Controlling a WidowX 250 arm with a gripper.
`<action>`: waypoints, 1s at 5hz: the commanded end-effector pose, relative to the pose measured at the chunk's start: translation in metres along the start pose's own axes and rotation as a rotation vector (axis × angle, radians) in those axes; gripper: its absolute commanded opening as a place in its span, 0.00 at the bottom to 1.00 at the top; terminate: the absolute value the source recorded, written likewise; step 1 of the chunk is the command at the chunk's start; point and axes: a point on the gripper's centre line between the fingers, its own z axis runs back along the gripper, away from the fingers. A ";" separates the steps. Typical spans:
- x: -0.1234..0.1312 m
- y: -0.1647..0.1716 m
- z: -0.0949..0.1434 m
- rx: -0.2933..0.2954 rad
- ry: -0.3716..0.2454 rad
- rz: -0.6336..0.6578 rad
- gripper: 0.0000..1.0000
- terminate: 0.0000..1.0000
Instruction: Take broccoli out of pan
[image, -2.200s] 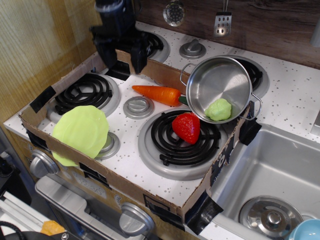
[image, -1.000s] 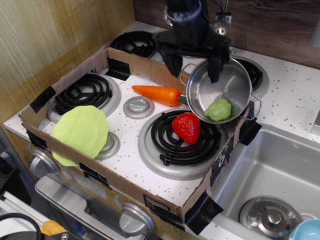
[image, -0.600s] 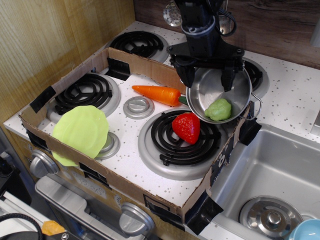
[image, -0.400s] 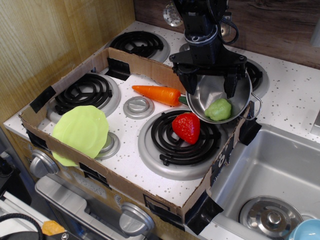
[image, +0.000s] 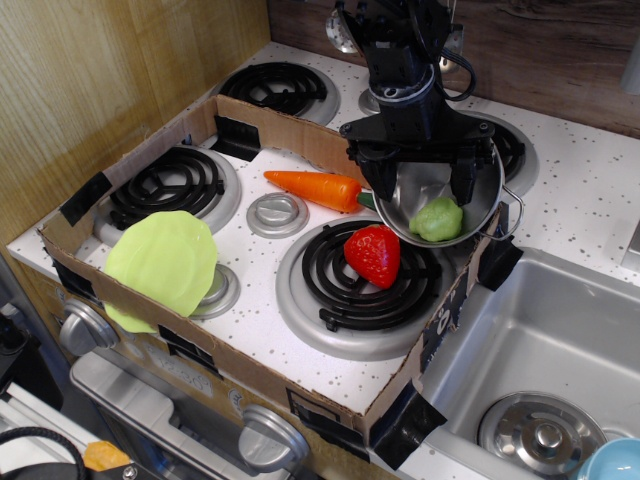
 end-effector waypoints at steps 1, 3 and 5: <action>0.004 -0.004 -0.010 -0.043 -0.031 0.004 1.00 0.00; -0.002 -0.005 -0.023 -0.077 -0.035 0.027 1.00 0.00; 0.005 -0.005 -0.016 -0.063 -0.008 0.020 0.00 0.00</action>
